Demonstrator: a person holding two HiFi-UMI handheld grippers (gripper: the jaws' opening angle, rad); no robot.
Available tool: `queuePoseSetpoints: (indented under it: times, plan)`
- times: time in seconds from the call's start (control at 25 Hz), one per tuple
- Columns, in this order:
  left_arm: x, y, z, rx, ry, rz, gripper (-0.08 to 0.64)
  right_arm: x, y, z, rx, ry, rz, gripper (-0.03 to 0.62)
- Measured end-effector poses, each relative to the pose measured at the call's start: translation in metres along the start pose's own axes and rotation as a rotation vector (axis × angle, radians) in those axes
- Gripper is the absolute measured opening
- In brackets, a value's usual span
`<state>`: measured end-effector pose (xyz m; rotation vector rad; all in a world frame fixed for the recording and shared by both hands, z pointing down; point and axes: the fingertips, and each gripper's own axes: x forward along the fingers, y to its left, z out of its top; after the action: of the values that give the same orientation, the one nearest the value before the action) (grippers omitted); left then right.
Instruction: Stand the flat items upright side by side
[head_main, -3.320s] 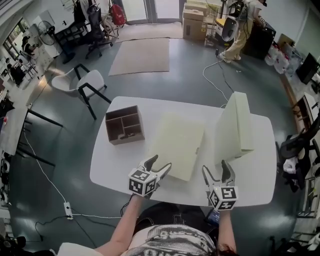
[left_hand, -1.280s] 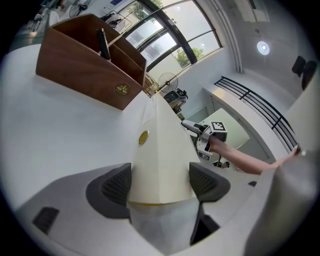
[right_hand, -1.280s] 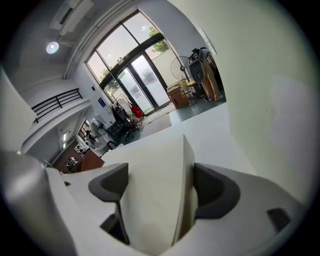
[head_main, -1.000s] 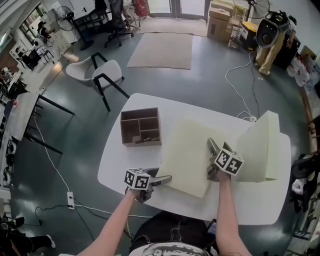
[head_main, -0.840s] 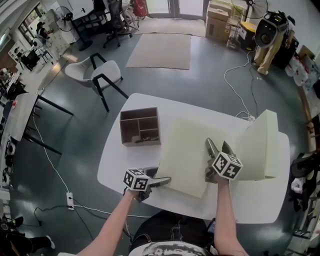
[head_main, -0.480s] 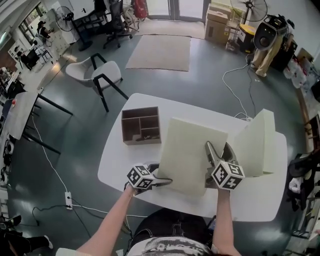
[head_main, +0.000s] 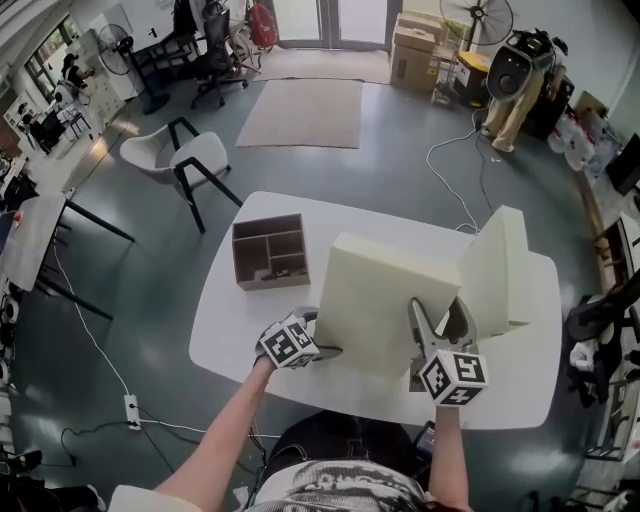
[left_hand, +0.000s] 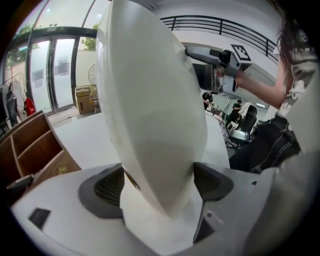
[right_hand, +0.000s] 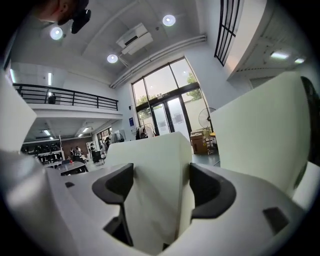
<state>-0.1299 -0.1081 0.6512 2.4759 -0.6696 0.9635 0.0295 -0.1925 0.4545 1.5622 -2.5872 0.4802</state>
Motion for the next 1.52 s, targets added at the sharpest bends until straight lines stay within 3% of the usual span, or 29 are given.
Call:
queuePoseSetpoints:
  times: [0.2, 0.4, 0.88, 1.04, 1.2, 1.36, 1.52]
  plan:
    - [0.008, 0.016, 0.011, 0.107, 0.037, 0.04, 0.425, -0.026, 0.003, 0.008, -0.03, -0.03, 0.009, 0.32]
    - [0.013, 0.036, 0.019, 0.203, 0.057, 0.111, 0.426, -0.045, 0.02, 0.005, -0.1, -0.027, 0.072, 0.318]
    - [0.017, 0.041, 0.022, 0.281, -0.012, 0.124, 0.425, -0.055, 0.024, -0.035, -0.244, 0.133, 0.182, 0.335]
    - [0.013, 0.037, 0.014, 0.269, -0.042, 0.13, 0.425, -0.048, 0.026, -0.048, -0.197, 0.175, 0.269, 0.393]
    - [0.015, 0.036, 0.014, 0.246, -0.073, 0.141, 0.425, -0.046, 0.027, -0.066, -0.199, 0.238, 0.367, 0.393]
    - [0.016, 0.036, 0.009, 0.182, -0.11, 0.151, 0.423, -0.048, 0.021, -0.068, -0.238, 0.215, 0.354, 0.343]
    - [0.001, 0.04, 0.018, 0.052, -0.225, 0.198, 0.423, -0.051, 0.022, -0.068, -0.22, 0.172, 0.254, 0.329]
